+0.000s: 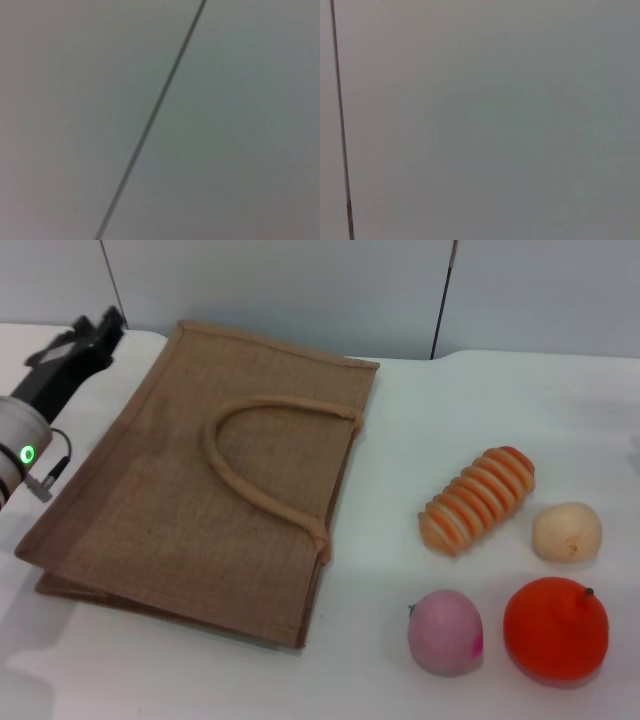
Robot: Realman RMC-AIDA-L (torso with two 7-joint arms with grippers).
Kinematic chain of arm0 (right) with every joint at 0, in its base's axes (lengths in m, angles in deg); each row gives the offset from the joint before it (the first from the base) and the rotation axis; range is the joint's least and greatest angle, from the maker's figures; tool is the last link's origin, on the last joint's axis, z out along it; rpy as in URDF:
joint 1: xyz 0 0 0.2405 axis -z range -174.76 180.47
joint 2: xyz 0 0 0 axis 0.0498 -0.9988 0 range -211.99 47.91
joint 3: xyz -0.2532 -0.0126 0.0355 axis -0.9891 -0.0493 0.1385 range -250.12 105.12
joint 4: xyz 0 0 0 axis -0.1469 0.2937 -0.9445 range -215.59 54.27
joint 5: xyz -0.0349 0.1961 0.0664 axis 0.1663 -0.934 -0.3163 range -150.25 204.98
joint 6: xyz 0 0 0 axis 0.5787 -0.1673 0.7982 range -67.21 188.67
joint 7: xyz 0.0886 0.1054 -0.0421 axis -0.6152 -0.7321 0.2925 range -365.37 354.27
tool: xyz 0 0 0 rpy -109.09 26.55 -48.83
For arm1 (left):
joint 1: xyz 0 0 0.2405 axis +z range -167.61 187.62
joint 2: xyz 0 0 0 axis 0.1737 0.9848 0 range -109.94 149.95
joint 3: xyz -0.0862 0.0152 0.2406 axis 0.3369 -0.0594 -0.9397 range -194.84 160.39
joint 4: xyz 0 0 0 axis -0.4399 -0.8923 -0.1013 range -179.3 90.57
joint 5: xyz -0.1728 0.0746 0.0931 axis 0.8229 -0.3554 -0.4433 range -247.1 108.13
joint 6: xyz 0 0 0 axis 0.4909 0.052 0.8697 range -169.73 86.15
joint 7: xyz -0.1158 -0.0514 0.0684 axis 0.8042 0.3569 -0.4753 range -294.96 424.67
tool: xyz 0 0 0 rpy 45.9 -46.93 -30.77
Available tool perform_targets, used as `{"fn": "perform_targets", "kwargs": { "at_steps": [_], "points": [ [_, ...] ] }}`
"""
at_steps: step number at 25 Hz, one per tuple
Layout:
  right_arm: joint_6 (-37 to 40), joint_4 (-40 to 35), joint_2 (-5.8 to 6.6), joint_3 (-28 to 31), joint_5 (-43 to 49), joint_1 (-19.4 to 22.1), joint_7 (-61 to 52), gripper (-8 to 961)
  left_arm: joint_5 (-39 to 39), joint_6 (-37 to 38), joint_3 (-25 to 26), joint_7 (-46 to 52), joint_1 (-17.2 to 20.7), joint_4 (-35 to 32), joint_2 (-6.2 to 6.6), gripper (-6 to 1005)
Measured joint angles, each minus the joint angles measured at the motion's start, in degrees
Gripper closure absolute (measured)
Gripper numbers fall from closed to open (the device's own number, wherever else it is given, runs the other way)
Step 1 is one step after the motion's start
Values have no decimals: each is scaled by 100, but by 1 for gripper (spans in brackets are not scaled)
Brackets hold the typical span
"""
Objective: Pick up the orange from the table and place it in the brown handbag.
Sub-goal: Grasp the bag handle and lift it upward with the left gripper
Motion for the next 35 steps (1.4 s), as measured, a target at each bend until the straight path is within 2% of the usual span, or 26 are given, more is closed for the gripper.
{"fn": "perform_targets", "kwargs": {
  "at_steps": [3,7,12,19,26,35],
  "points": [
    [-2,-1,0,-4,0,0,0,71,-566,244,1,696,-87,-152,65,520],
    [-10,0,0,-9,0,0,0,71,-1508,479,1,1852,-151,-546,84,520],
    [-15,-2,0,-9,0,3,0,72,-3176,623,1,3784,-336,-1182,119,520],
    [-67,-9,5,-9,0,8,0,72,-4994,630,1,5681,-551,-1821,136,519],
    [-92,-11,9,-9,0,6,2,72,-6481,518,1,7039,-771,-2407,133,519],
    [-93,-27,18,-9,0,6,5,72,-8362,150,1,8626,-1187,-2812,139,520]
  ]
}}
